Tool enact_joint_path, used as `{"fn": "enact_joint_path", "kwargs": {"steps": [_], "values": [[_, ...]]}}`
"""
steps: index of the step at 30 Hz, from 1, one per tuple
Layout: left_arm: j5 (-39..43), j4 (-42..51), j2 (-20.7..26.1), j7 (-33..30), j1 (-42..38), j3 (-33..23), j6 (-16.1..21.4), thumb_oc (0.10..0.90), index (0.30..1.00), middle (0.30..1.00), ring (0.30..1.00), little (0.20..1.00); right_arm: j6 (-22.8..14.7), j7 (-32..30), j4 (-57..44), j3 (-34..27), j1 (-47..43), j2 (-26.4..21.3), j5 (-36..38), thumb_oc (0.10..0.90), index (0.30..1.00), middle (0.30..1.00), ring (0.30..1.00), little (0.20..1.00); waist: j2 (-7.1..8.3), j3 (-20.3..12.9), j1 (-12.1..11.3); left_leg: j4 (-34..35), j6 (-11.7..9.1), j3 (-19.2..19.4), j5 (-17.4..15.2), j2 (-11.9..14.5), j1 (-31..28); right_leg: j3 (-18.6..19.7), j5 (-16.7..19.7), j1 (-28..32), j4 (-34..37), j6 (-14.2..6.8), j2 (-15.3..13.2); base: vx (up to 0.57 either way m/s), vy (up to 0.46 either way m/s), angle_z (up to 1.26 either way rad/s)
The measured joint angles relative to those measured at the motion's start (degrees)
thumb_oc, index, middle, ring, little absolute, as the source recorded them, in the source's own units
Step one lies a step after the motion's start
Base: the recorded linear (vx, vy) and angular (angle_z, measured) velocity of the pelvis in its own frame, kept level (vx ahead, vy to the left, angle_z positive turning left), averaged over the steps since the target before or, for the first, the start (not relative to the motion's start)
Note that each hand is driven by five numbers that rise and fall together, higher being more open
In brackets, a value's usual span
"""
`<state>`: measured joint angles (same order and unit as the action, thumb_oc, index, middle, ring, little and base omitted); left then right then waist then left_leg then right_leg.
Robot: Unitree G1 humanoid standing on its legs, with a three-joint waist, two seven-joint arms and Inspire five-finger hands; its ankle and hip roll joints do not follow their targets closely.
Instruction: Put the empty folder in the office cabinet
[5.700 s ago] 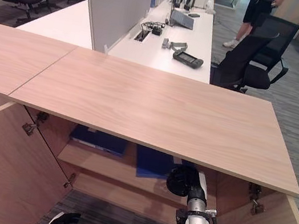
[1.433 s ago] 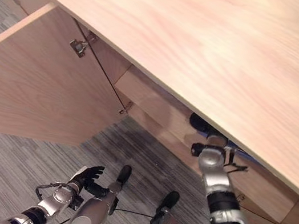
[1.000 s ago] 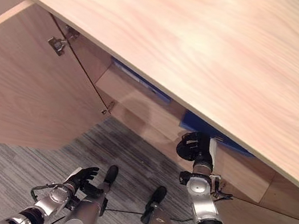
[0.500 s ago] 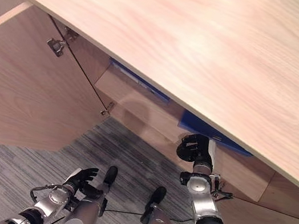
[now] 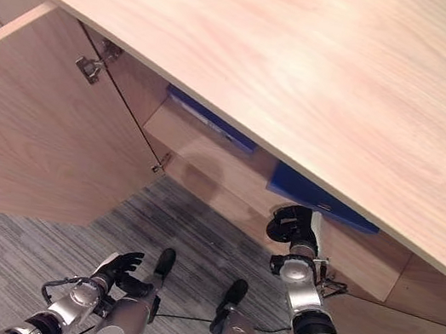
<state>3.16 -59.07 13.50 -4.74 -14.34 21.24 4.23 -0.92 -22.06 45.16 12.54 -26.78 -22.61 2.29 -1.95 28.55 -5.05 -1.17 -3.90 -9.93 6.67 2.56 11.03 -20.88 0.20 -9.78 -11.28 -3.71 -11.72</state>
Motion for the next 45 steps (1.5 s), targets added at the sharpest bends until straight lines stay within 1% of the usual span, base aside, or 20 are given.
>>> {"fn": "enact_joint_path", "kwargs": {"steps": [5,7,11,15,17,19,24,25,29,38,40,45], "values": [[0.02,-0.25,-0.20,-0.01,-0.32,0.20,0.50,0.800,0.900,0.900,0.900,0.900,0.16,-0.14,0.96,0.17,-1.52,-0.28,0.11,0.400,0.300,0.300,0.300,0.300,-0.78,-0.09,-0.08,-0.51,-0.03,-0.08,0.03,-0.16,1.37,0.02,-0.06,-1.38,-0.63,0.02,-0.27,0.00,0.000,0.00],[0.07,-1.00,-0.39,-0.03,-0.40,0.77,1.03,0.800,0.900,0.900,0.900,0.900,0.24,-0.18,2.78,0.46,-2.58,-0.30,0.15,0.400,0.300,0.300,0.300,0.300,-1.30,-0.08,-0.10,-0.57,-0.05,-0.14,0.05,-0.26,1.35,0.02,-0.11,-1.40,-0.82,-0.01,-0.40,0.00,0.000,0.00],[0.10,-1.00,-0.89,-0.12,-0.67,1.18,1.16,0.800,0.900,0.900,0.900,0.900,0.44,-0.25,3.11,0.46,-3.15,-0.77,0.20,0.400,0.300,0.300,0.300,0.300,-2.24,0.01,-0.17,-0.63,-0.15,-0.31,-0.02,-0.54,1.83,-0.06,-0.16,-1.87,-1.08,-0.08,-0.67,0.00,0.000,0.01],[1.02,-1.00,-0.92,-0.43,-1.11,1.29,1.25,0.800,0.900,0.900,0.900,0.900,0.79,-0.25,5.34,1.33,-4.70,-1.21,0.21,0.400,0.300,0.300,0.300,0.300,-2.55,0.06,-0.47,-0.71,-0.27,-0.39,0.06,-0.69,3.10,-0.03,-0.43,-3.40,-1.89,-0.22,-0.92,0.00,0.000,0.00],[1.08,-1.01,-1.04,-0.83,-1.51,1.31,1.26,0.800,0.900,0.900,0.900,0.900,0.99,-0.57,5.28,1.43,-4.96,-2.02,0.19,0.400,0.300,0.300,0.300,0.300,-3.02,0.30,-0.64,-0.71,-0.17,-0.73,0.44,-0.72,3.80,-0.31,-0.45,-3.91,-2.05,-0.18,-0.93,0.00,0.000,0.07],[1.07,-1.01,-1.04,-0.98,-1.74,1.50,1.26,0.800,0.900,0.900,0.900,0.900,1.02,-0.43,5.34,1.76,-5.17,-2.61,0.21,0.400,0.300,0.300,0.300,0.300,-3.05,0.32,-0.70,-0.70,0.09,-1.13,0.66,-0.80,3.92,-0.46,-0.88,-4.17,-2.65,-0.18,-1.13,0.00,-0.003,0.07],[1.16,-1.08,-0.96,-1.20,-2.39,1.68,1.28,0.800,0.900,0.900,0.900,0.900,0.44,-0.43,5.22,2.42,-6.02,-3.81,0.20,0.400,0.300,0.300,0.300,0.300,-3.12,0.55,-1.01,-0.69,-0.54,-1.43,0.76,-0.82,5.08,-0.58,-1.88,-5.98,-4.61,-0.14,-1.44,0.00,-0.001,0.03],[1.19,-1.06,-0.96,-1.21,-2.41,1.80,1.45,0.800,0.900,0.900,0.900,0.900,0.47,-0.44,5.35,2.42,-6.28,-4.05,0.20,0.400,0.300,0.300,0.300,0.300,-3.23,0.67,-1.10,-0.68,-0.60,-1.47,0.72,-0.90,5.15,-0.54,-2.63,-6.27,-5.25,-0.60,-1.66,0.00,0.000,0.00],[1.25,-1.00,-0.93,-1.27,-2.55,1.81,2.27,0.800,0.900,0.900,0.900,0.900,0.17,-0.47,5.45,2.45,-7.45,-4.78,0.19,0.400,0.300,0.300,0.300,0.300,-3.40,1.06,-1.15,-0.78,-0.59,-1.46,0.90,-0.88,6.00,-0.50,-3.23,-7.57,-6.76,-0.45,-1.92,0.01,-0.007,0.03],[2.27,-0.98,-0.92,-1.31,-2.55,2.13,2.49,0.800,0.900,0.900,0.900,0.900,0.38,-0.48,7.38,2.60,-10.06,-5.56,0.16,0.400,0.300,0.300,0.300,0.300,-3.49,1.11,-1.27,-0.80,-0.45,-1.59,1.08,-0.88,6.61,-1.03,-3.52,-7.84,-7.04,-0.64,-2.07,0.02,-0.013,0.04],[2.27,-0.97,-0.93,-1.31,-2.55,2.21,2.53,0.800,0.900,0.900,0.900,0.900,0.69,-0.48,7.81,3.67,-10.90,-6.20,0.16,0.400,0.300,0.300,0.300,0.300,-3.49,1.11,-1.27,-0.80,-0.41,-1.62,1.16,-0.99,6.65,-1.12,-3.55,-7.84,-7.07,-0.68,-2.14,0.00,-0.015,0.04],[2.30,-0.96,-0.88,-1.56,-2.64,3.33,3.17,0.800,0.900,0.900,0.900,0.900,1.54,-0.25,12.64,6.75,-15.68,-7.37,0.10,0.400,0.300,0.300,0.300,0.300,-3.61,1.17,-1.48,-0.86,-0.44,-1.84,1.23,-1.33,6.70,-1.26,-3.70,-7.90,-7.41,-0.88,-2.36,0.00,-0.006,0.01]]}}
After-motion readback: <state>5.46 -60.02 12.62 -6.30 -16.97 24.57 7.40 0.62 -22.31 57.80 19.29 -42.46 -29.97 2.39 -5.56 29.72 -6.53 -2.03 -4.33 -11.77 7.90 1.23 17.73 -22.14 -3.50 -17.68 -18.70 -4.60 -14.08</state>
